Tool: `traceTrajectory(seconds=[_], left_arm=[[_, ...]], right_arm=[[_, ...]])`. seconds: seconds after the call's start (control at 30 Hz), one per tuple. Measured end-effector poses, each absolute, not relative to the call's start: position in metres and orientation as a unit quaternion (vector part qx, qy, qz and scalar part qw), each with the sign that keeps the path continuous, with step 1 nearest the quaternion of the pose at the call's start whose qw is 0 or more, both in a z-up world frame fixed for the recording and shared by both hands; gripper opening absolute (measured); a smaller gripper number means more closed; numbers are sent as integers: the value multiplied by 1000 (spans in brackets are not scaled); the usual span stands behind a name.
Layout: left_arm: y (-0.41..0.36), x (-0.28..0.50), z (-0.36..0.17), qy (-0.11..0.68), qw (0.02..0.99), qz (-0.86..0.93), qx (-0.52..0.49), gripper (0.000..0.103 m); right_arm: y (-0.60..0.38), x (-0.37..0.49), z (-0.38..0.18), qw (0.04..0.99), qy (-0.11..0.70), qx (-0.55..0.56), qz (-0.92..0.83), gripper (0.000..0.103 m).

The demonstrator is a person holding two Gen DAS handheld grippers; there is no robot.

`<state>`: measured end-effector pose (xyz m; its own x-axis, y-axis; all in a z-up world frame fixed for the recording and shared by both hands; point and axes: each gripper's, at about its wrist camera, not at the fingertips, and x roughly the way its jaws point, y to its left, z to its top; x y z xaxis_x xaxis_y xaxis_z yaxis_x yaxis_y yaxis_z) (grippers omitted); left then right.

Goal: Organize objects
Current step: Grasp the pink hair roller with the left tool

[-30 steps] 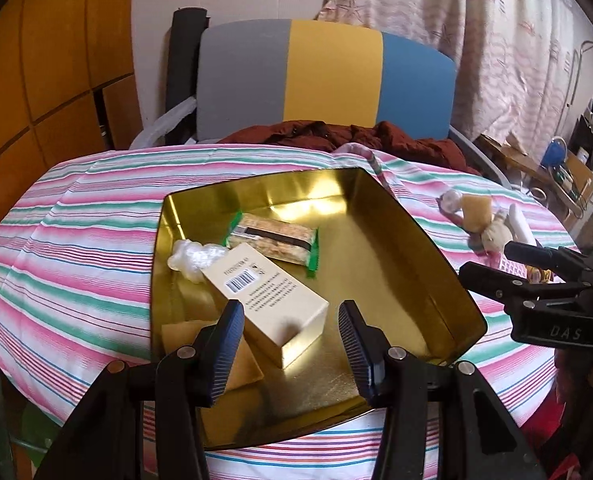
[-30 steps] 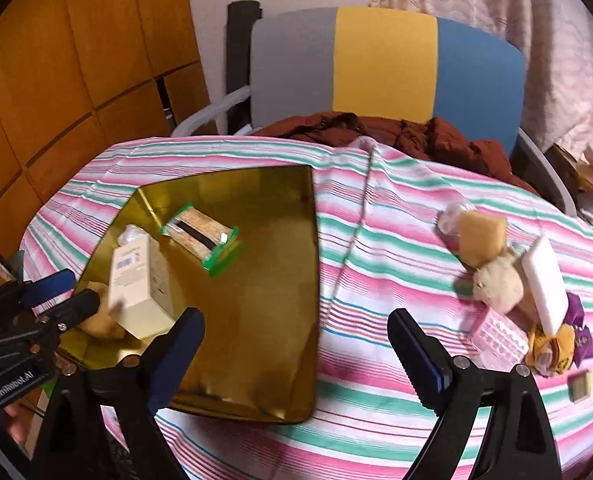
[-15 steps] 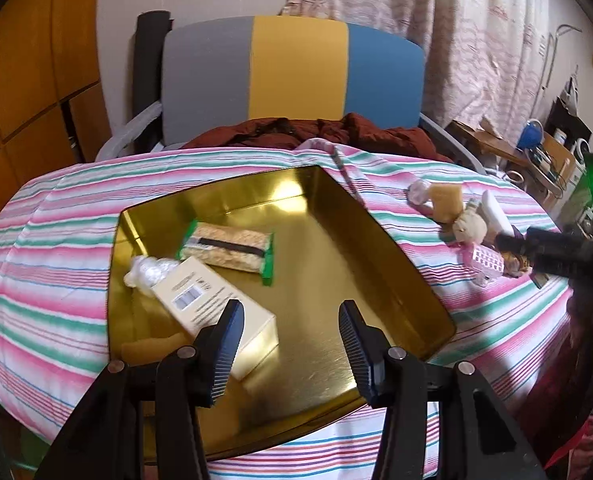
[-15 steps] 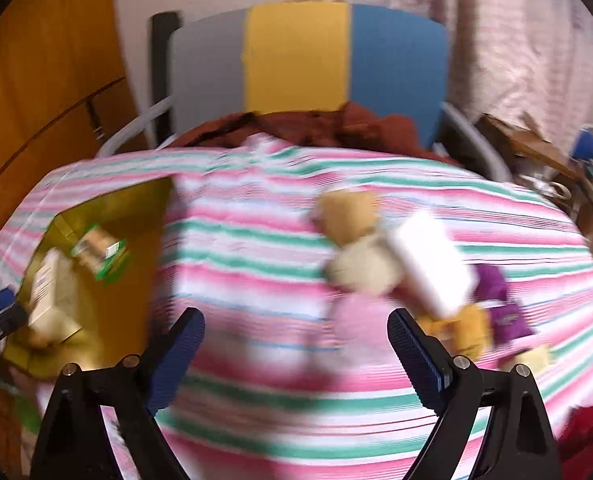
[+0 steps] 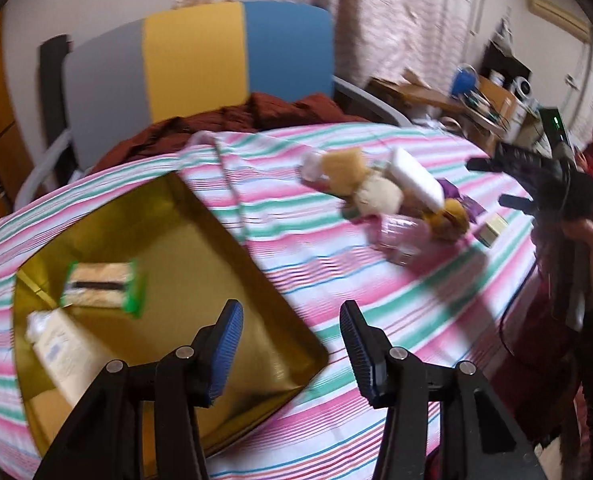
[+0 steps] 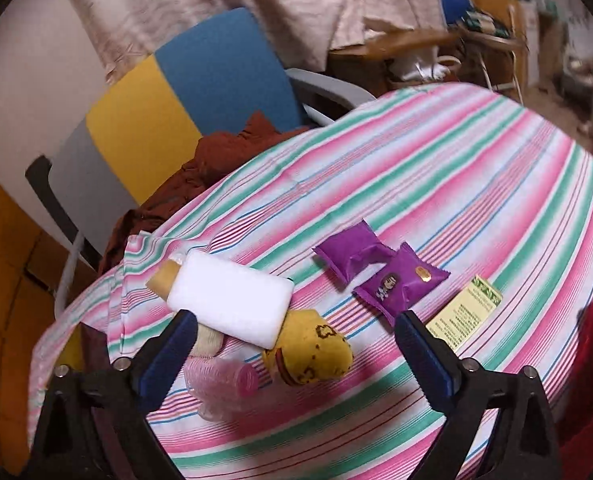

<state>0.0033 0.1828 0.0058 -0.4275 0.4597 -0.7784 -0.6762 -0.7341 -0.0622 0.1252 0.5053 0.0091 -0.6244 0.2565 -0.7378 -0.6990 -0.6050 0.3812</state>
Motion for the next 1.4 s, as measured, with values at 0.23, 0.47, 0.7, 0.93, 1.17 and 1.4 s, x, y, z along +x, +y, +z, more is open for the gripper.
traceTrajectory(seconds=[0.23, 0.47, 0.7, 0.93, 1.17, 1.4], left_arm=[[243, 11, -9, 157, 386, 803, -425, 52], [290, 6, -22, 155, 413, 784, -438, 70], [333, -5, -38, 162, 415, 775, -448, 77], [363, -20, -54, 158, 403, 770, -468, 81], [380, -30, -69, 169, 394, 772, -470, 78], [356, -20, -74, 156, 431, 762, -458, 64]], right_arm=[[511, 129, 3, 275, 369, -326, 826, 101], [513, 129, 0, 263, 383, -322, 825, 102], [512, 127, 1, 250, 386, -320, 829, 102], [511, 123, -1, 241, 384, -324, 831, 102], [511, 120, -2, 237, 382, -330, 830, 102], [510, 118, -2, 233, 374, -333, 834, 102]])
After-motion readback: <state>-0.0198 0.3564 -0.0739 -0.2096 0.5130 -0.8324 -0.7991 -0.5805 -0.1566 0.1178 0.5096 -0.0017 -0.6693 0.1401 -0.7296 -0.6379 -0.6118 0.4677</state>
